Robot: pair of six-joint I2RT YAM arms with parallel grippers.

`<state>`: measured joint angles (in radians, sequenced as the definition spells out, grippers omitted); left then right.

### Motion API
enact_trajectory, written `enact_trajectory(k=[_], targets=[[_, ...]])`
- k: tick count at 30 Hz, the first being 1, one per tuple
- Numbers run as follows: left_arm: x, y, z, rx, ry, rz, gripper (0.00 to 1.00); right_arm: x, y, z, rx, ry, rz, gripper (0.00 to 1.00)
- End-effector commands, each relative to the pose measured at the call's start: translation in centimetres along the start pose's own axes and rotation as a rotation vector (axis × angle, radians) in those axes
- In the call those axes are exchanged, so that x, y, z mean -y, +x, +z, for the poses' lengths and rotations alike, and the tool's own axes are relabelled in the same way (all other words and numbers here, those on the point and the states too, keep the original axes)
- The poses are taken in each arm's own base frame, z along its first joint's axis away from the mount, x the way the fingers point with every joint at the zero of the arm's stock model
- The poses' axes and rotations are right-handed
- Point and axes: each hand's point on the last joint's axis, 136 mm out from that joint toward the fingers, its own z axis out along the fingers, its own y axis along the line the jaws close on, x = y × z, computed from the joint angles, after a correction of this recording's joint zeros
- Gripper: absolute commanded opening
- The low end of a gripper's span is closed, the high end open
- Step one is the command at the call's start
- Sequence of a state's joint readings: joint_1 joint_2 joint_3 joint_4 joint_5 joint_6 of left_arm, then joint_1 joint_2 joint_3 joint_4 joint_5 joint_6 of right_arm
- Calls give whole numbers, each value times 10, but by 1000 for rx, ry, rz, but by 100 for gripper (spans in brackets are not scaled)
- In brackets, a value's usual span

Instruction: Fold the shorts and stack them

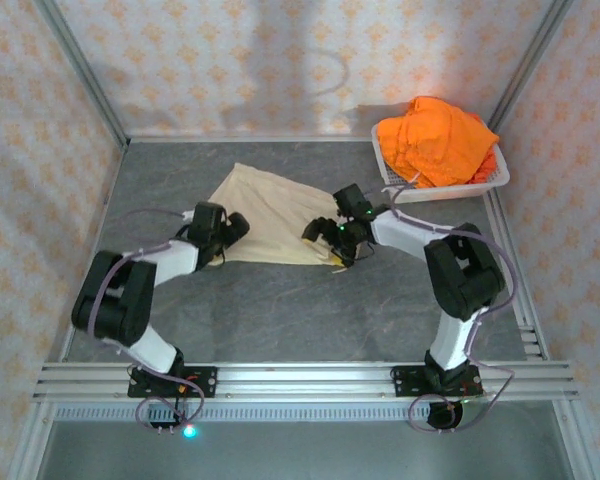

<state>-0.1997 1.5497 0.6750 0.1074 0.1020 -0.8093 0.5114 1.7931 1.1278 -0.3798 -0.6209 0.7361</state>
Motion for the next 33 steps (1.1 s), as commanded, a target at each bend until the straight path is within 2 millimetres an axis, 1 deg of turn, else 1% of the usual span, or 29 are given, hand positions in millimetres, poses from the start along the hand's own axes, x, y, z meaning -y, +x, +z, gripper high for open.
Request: enact_trajectory(k=[1, 2, 4, 6, 7, 10, 12, 13, 14, 16, 19, 21, 24, 26, 28, 31, 33], targets=[[-52, 32, -28, -10, -165, -8, 100, 46, 36, -18, -102, 132, -15, 93], [-54, 35, -40, 2, -157, -7, 100, 44, 41, -26, -105, 126, -43, 93], [-58, 32, -61, 35, -141, -13, 100, 39, 42, -47, -61, 122, -100, 94], [-50, 15, -88, 115, -96, -11, 100, 27, 33, -71, 38, 102, -165, 97], [-44, 3, -103, 165, -69, -16, 100, 19, 27, -84, 99, 86, -206, 100], [-20, -22, -133, 258, 31, -9, 100, -4, 9, -113, 250, 48, -291, 99], [-3, -32, -141, 269, 78, 3, 100, -16, -4, -123, 311, 40, -302, 99], [5, -33, -141, 258, 99, 8, 100, -26, -10, -125, 312, 21, -324, 99], [12, -34, -139, 246, 118, 8, 100, -33, -15, -124, 300, 18, -334, 99], [25, -31, -127, 205, 149, 2, 100, -43, -25, -116, 264, 27, -336, 99], [28, -23, -101, 157, 143, -17, 100, -61, -37, -91, 203, -23, -321, 99], [27, -17, -83, 134, 135, -26, 100, -66, -45, -74, 172, -36, -300, 100], [13, -4, -61, 109, 98, -38, 100, -52, -58, -50, 140, 19, -256, 100], [-2, 5, -49, 96, 52, -41, 100, -40, -64, -33, 122, 38, -222, 99], [-21, 17, -39, 82, -3, -46, 100, -29, -69, -17, 100, 59, -206, 99], [-46, 35, -30, 52, -61, -57, 100, -14, -76, 2, 73, 114, -218, 99], [-59, 46, -29, 32, -84, -72, 100, -9, -80, 12, 55, 141, -242, 99]])
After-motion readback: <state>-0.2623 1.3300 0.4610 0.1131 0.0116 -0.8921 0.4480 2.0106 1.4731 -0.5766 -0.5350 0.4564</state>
